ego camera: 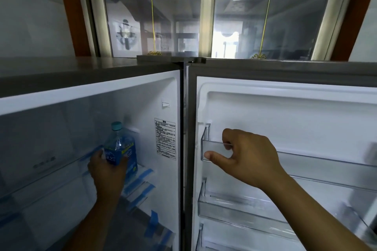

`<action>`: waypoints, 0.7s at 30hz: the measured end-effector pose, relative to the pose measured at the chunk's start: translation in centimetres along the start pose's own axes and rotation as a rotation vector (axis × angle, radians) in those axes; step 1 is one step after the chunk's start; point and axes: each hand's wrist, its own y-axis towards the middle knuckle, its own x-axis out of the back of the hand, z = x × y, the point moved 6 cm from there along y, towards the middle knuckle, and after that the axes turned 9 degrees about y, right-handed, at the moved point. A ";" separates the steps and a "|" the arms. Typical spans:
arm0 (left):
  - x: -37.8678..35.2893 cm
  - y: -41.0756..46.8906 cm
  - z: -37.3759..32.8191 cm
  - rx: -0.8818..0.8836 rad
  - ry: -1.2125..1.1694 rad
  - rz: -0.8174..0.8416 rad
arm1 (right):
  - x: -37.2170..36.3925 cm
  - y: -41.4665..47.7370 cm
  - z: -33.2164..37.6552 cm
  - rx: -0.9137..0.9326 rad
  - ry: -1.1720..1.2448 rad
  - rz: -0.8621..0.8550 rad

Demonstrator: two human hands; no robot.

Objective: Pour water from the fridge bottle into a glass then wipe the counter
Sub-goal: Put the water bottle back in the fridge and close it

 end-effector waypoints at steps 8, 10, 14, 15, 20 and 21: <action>-1.7 -9.3 -16.7 -0.338 -0.208 0.287 | 0.9 -1.3 2.9 -0.042 0.015 0.088; -2.1 -10.7 -20.4 -0.412 -0.212 0.371 | 2.1 -3.1 4.0 -0.039 0.046 0.128; -3.0 -13.7 -25.4 -0.582 -0.131 0.530 | 7.9 -8.9 4.8 -0.019 0.185 -0.056; -3.5 -15.1 -26.8 -0.677 -0.099 0.569 | 10.4 -10.6 4.4 -0.035 0.203 -0.182; -5.0 -22.8 -32.3 -1.019 0.023 0.742 | 21.8 -18.7 0.5 -0.111 0.009 -0.805; -5.1 -24.3 -32.8 -1.037 0.043 0.778 | 23.4 -20.2 -0.8 -0.138 -0.027 -0.884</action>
